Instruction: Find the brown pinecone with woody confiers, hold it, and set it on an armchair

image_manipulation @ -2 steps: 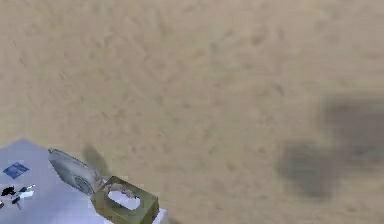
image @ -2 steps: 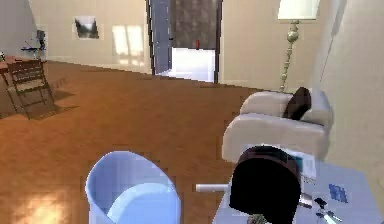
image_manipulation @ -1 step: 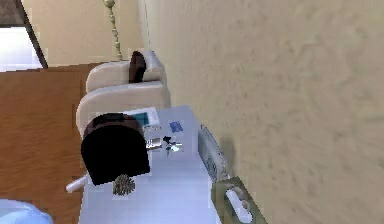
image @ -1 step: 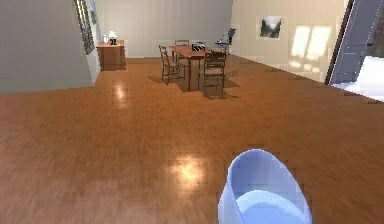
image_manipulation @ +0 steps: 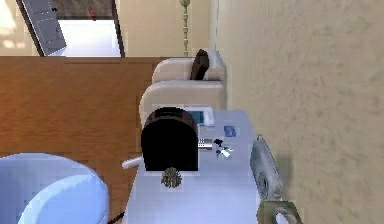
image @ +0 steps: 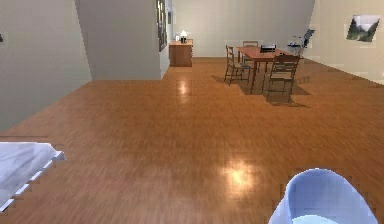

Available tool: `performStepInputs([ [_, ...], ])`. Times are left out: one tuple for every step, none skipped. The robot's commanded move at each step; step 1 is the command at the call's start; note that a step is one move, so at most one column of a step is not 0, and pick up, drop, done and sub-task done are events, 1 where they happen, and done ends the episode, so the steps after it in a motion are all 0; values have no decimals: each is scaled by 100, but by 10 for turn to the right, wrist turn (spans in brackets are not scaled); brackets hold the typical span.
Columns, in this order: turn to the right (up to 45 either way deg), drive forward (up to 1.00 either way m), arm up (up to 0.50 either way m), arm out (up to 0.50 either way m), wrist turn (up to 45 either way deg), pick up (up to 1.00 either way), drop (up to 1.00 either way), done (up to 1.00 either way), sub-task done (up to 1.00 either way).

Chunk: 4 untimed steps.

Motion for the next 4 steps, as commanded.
performStepInputs([
  [0, 0, 50, 0, 0, 0, 0, 0, 0],
  [0, 0, 38, 0, 0, 0, 0, 0, 0],
  [0, 0, 0, 16, 0, 0, 0, 0, 0],
  [0, 0, 0, 0, 450, 0, 0, 0, 0],
])
